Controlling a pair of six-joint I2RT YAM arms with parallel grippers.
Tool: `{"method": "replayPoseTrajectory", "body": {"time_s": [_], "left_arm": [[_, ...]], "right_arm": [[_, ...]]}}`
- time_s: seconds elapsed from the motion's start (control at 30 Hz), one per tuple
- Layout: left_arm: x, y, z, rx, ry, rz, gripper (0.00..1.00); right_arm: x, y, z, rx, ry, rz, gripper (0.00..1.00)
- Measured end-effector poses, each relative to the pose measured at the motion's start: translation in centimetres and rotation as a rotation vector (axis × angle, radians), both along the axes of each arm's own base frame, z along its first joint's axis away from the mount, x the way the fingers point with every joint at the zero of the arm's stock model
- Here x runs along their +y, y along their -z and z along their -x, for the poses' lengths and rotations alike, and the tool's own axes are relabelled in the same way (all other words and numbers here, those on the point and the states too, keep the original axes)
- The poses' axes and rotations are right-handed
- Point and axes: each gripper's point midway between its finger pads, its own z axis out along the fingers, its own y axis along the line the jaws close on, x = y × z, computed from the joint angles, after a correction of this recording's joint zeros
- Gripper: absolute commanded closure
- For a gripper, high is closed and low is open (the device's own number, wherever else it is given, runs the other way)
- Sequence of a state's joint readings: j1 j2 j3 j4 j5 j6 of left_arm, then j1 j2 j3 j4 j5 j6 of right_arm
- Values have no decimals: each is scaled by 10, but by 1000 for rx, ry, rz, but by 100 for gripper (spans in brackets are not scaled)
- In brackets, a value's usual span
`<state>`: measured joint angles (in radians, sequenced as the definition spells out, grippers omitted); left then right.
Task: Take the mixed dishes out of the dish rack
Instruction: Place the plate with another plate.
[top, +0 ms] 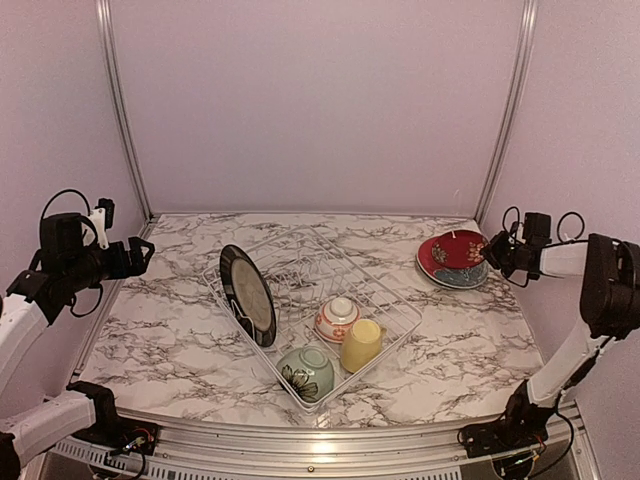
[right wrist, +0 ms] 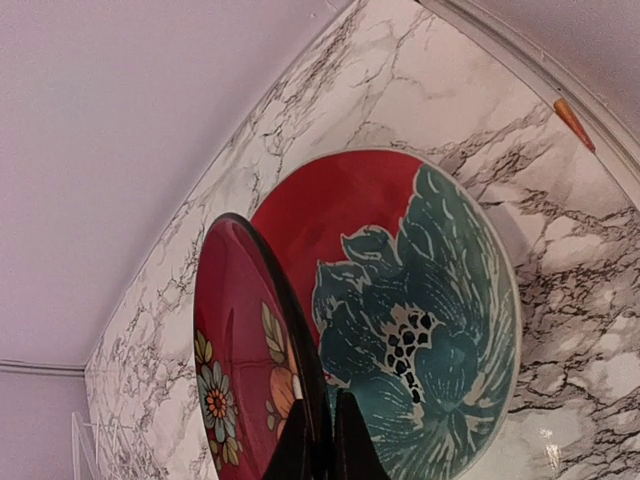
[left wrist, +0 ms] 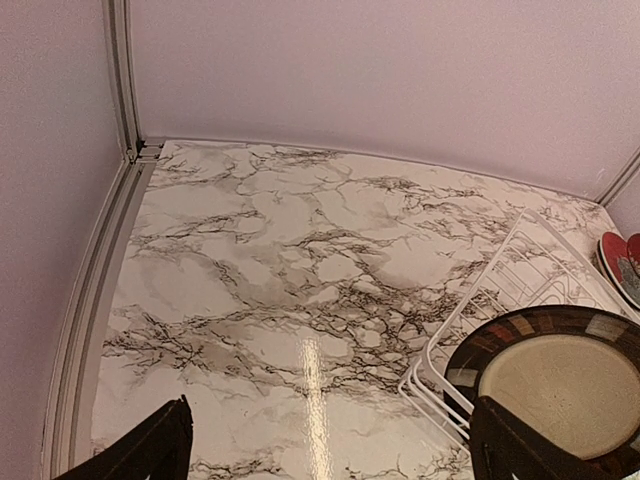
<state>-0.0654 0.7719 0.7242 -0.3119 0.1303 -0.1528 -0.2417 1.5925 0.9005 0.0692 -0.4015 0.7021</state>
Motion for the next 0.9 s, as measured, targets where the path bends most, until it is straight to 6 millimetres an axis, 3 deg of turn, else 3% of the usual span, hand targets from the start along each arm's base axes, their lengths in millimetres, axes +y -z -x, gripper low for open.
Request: {"method": "replayPoseTrajectory", "body": {"time_s": [0.63, 0.9], "left_arm": [[0, 0, 0, 0, 0, 0, 1], [0, 0, 0, 0, 0, 0, 1]], "right_arm": [[1, 43, -23, 37, -95, -10, 100], [-1, 49, -27, 41, -113, 19, 83]]}}
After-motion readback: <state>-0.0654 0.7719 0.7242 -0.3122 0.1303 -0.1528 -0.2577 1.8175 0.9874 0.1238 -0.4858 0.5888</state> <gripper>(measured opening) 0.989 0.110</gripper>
